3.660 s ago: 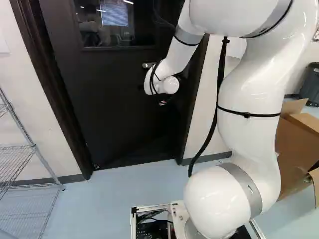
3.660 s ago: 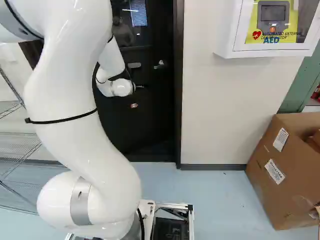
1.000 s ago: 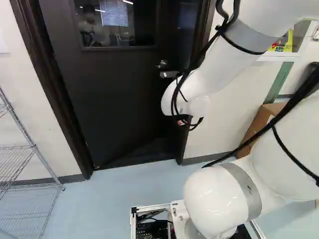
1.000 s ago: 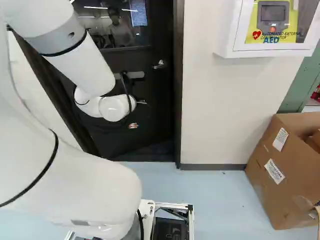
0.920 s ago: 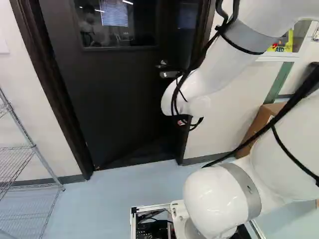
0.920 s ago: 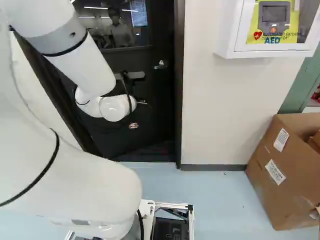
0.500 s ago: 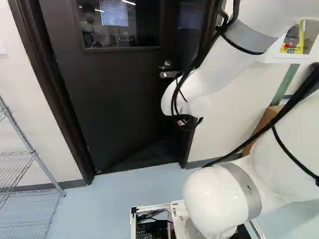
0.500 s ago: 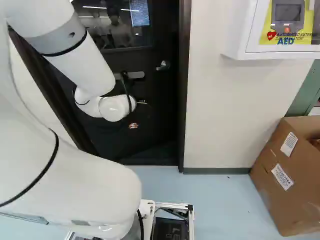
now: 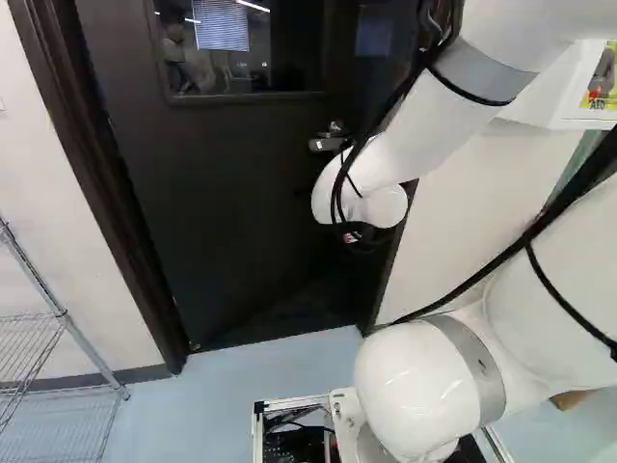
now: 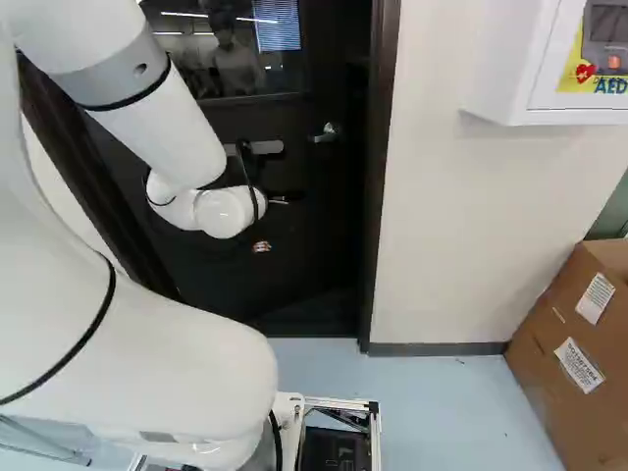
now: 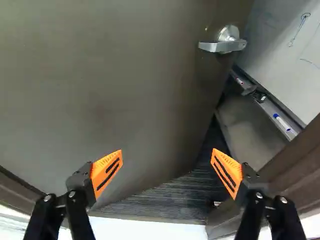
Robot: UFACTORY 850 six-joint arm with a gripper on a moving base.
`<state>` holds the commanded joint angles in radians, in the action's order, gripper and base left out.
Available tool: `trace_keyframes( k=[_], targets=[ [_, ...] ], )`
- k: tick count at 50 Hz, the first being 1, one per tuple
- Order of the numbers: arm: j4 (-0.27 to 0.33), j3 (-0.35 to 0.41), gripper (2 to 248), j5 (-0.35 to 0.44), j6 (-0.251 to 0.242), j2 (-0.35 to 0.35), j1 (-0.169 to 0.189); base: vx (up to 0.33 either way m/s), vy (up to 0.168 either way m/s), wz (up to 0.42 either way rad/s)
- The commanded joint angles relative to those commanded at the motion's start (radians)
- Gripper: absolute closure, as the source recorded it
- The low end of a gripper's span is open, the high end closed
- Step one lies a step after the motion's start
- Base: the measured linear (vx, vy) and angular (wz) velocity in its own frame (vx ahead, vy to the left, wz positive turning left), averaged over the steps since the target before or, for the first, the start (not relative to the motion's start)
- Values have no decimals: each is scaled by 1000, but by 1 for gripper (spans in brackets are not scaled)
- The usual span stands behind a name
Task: Open the door and move inside
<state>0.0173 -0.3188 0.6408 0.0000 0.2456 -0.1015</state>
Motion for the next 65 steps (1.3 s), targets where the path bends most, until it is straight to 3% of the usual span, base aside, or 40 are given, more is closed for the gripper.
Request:
trace_keyframes(
  k=[37,65],
  targets=[
    [0,0,3,0,0,0,0,140,97,-21],
    [0,0,3,0,0,0,0,67,48,-9]
  ],
)
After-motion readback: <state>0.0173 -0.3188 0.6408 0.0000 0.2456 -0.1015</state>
